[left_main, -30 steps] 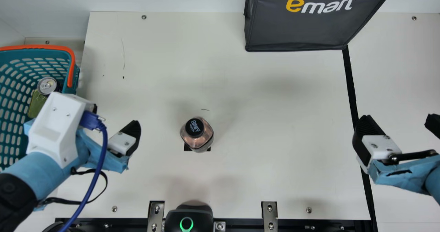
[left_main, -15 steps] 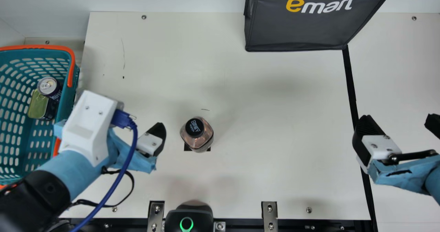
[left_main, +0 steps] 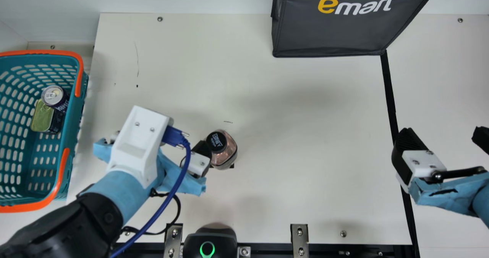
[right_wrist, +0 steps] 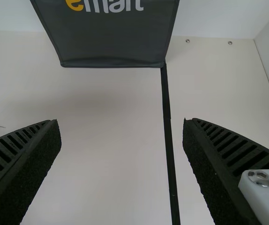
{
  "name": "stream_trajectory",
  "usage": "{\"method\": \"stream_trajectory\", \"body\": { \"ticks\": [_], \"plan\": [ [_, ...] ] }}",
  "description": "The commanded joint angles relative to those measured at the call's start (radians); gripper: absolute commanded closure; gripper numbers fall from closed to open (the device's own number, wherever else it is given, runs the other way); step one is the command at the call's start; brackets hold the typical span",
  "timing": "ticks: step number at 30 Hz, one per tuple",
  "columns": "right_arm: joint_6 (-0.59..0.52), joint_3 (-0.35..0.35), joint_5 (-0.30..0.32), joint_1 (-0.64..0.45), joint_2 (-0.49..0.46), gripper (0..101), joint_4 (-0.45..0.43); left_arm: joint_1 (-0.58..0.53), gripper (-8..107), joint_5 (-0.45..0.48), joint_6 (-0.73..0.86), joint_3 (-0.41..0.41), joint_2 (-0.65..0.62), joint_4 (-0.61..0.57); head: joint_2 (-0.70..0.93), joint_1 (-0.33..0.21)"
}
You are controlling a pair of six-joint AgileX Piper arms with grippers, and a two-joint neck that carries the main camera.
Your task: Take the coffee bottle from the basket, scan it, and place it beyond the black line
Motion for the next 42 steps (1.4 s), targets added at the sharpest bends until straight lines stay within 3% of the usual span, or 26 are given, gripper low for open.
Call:
{"method": "stream_trajectory", "body": {
  "ticks": [1, 25, 42],
  "plan": [
    [0.0, 0.0, 0.0, 0.0, 0.0, 10, 0.0, -0.003, 9, 0.002, -0.005, -0.005, 0.011, 0.004, 0.0, -0.017],
    [0.0, 0.0, 0.001, 0.0, 0.0, 10, 0.0, 0.032, 9, -0.042, 0.021, -0.106, 0.166, -0.036, 0.0, -0.017],
    [0.0, 0.0, 0.001, 0.0, 0.0, 10, 0.0, 0.037, 9, -0.051, -0.024, -0.127, 0.261, -0.031, 0.0, -0.017]
  ]
}}
